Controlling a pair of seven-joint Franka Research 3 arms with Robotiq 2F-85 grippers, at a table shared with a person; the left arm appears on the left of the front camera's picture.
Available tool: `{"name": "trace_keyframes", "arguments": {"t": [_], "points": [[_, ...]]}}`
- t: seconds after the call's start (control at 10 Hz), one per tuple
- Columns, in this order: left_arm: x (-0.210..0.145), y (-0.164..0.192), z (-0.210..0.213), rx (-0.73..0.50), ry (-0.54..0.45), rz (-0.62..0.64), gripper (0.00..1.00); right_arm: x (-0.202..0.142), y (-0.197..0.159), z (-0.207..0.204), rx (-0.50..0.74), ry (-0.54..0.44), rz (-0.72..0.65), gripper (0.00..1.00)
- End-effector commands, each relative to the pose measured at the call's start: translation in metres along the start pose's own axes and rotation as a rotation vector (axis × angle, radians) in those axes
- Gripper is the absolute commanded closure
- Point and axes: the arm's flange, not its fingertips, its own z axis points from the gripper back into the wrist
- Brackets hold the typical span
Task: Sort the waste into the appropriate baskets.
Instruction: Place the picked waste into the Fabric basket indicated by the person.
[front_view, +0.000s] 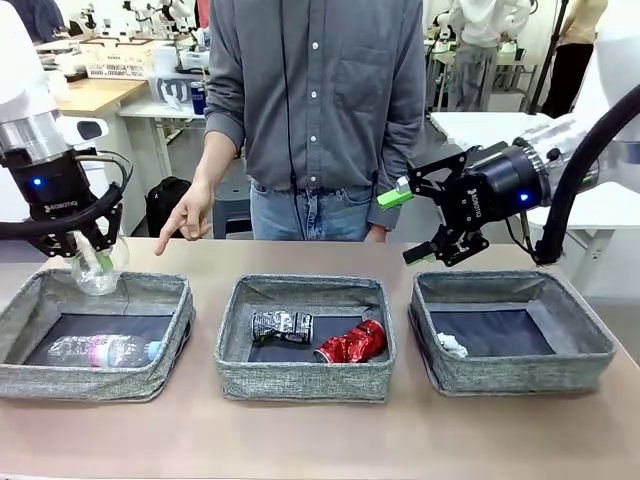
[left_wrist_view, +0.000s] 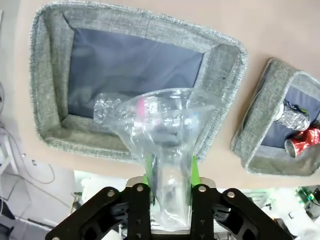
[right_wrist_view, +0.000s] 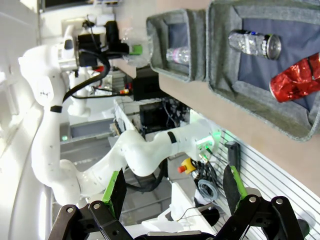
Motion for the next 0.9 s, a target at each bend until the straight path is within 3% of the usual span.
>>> {"name": "trace_keyframes", "arguments": {"t": [0.0,0.6,0.8], "points": [[-0.004,-0.002,0.002,0.052,-0.005,-0.014,0.03,0.002,-0.001,0.0,0.005,0.003,0.02,0.0],[-0.002,-0.005,0.005,0.047,-0.006,-0.02,0.0,0.002,-0.001,0.0,0.005,0.003,0.02,0.0],[-0.008,-0.012,0.012,-0.015,0.011,-0.06,0.0,0.002,-0.001,0.0,0.005,0.003,0.02,0.0]]}}
